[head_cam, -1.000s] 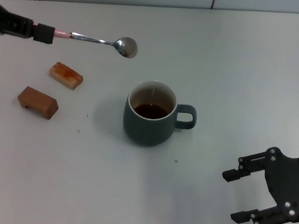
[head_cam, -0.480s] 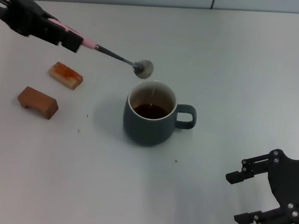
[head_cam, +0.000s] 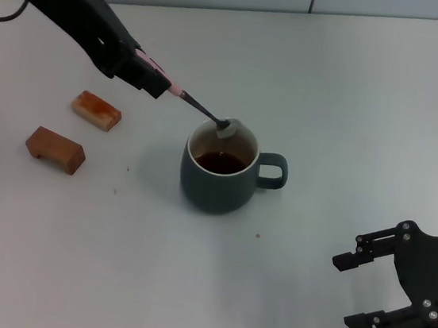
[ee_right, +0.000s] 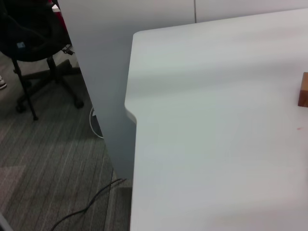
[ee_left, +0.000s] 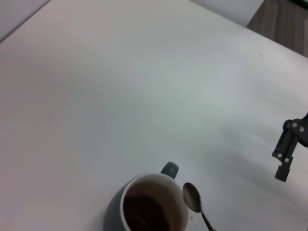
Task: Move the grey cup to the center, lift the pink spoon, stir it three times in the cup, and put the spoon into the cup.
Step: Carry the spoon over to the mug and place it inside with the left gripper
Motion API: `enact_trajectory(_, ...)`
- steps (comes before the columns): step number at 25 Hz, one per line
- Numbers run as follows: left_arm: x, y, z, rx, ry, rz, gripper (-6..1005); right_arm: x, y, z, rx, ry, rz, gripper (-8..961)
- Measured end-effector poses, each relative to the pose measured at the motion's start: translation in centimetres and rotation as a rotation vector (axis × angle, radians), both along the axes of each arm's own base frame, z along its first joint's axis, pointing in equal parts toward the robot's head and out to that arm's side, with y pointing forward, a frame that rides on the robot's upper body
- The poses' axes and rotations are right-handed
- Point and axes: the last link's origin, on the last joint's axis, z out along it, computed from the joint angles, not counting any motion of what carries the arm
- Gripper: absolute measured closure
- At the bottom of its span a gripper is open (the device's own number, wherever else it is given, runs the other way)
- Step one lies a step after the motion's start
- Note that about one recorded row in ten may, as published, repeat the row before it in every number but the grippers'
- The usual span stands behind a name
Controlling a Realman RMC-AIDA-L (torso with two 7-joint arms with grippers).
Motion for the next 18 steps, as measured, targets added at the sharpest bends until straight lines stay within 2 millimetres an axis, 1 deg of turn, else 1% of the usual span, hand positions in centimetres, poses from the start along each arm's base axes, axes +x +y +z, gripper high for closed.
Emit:
enact_trajectory(2, 0.7, 0.1, -0.6, -0.009, 0.007, -0.013, 868, 0.0, 0.0, 0.0, 0.001, 0.000, -0.001, 259)
enact_trajectory(6, 1.2, 0.1, -1.0, -0.019, 0.014, -0.026, 868, 0.1, -0.1, 0.0, 0.001, 0.001, -0.003, 260)
enact_trajectory(7, 1.5, 0.0, -1.7, -0.022, 0.031, -0.031, 868, 0.1, -0.1, 0.0, 0.001, 0.002, -0.004, 260)
enact_trajectory(13, 1.3, 0.1, -2.9, -0.001, 0.094, -0.040, 868, 0.1, -0.2, -0.1, -0.001, 0.003, -0.005, 260)
enact_trajectory(18, 1.3, 0.3, -3.5, 0.012, 0.149, -0.059, 868, 0.0, -0.2, -0.2, -0.005, 0.002, -0.002, 260)
